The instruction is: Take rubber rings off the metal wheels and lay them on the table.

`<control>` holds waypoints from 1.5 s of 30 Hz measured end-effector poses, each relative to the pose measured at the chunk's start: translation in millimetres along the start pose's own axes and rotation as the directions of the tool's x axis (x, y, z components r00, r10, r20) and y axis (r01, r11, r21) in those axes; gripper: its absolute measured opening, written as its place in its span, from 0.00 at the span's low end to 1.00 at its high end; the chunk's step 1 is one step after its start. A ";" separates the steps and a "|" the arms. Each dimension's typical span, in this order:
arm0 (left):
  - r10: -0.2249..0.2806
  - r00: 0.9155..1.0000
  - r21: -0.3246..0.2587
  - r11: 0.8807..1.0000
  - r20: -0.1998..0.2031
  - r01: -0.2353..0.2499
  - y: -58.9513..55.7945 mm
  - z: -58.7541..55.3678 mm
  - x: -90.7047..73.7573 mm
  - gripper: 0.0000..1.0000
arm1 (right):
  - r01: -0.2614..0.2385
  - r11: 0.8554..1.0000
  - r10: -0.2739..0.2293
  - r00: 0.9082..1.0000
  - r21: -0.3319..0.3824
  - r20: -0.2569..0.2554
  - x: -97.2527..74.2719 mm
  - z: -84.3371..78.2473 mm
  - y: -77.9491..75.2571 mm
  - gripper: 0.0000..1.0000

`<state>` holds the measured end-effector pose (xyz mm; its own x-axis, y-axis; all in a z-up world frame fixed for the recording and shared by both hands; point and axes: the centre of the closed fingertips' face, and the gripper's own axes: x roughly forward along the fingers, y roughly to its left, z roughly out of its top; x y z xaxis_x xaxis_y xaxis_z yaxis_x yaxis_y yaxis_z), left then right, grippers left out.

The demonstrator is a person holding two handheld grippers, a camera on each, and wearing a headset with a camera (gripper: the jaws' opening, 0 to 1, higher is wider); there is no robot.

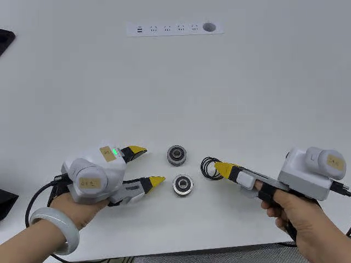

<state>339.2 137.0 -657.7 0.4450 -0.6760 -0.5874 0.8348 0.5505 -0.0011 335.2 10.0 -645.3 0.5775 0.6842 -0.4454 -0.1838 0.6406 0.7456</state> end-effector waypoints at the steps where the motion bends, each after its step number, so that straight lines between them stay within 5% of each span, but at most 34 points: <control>1: -0.001 1.000 0.000 1.000 -0.001 0.001 -0.3 -0.2 -0.1 0.45 | 0.005 1.000 -0.005 1.000 -0.004 0.001 0.0 -0.1 -0.9 0.03; 12: 0.001 1.000 -0.006 1.000 -0.005 -0.001 -0.2 -5.0 -4.8 0.45 | 0.058 0.988 -0.061 0.998 -0.145 -0.016 -2.6 -1.0 -9.9 0.11; 33: -0.007 1.000 -0.033 0.999 0.029 0.008 -10.3 -2.8 -21.3 0.48 | 0.020 0.944 -0.040 0.998 -0.331 -0.052 -6.8 -8.0 4.9 0.37; 41: 0.007 0.999 -0.064 0.998 0.045 -0.004 -15.4 -2.9 -30.5 0.50 | 0.010 0.909 -0.048 0.995 -0.416 -0.082 -10.0 -16.9 9.2 0.50; 45: 0.005 0.999 -0.072 0.997 0.048 -0.001 -20.2 -5.4 -34.9 0.52 | -0.003 0.879 -0.053 0.993 -0.477 -0.104 -12.3 -22.3 11.7 0.53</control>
<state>305.1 152.2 -641.6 0.4640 -0.6960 -0.5479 0.8088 0.5852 -0.0584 308.2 16.9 -642.1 0.5004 0.6820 -0.5334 -0.5427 0.7271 0.4205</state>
